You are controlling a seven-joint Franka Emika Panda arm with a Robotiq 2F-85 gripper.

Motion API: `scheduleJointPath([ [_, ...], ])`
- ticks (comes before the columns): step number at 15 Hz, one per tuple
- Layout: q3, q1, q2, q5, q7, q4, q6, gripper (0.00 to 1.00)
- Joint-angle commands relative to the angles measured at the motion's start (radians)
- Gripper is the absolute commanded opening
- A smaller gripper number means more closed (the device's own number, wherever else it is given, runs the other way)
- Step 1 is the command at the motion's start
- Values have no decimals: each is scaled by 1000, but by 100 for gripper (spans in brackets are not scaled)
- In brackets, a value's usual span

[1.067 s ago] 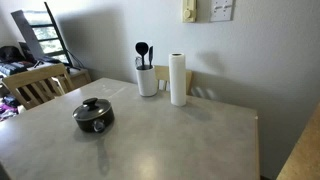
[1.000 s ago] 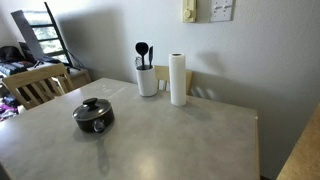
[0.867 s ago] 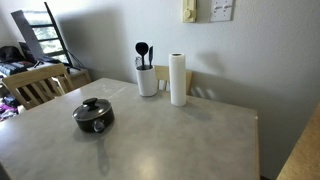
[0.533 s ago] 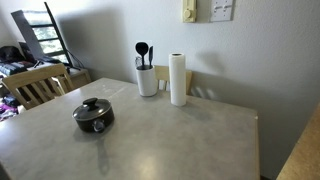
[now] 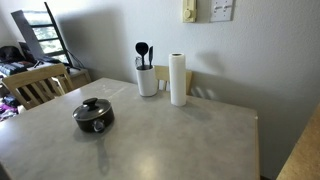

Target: Remove the lid from the pot

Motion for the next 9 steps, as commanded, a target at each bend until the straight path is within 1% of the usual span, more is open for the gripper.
scheduleJointPath([
  [1, 6, -7, 1, 5, -5, 2, -2, 100],
  [3, 6, -7, 1, 5, -5, 2, -2, 100],
  [5, -8, -7, -2, 13, -14, 6, -1, 100],
  [9, -11, -3, 87, 132, 72, 9, 135, 100],
])
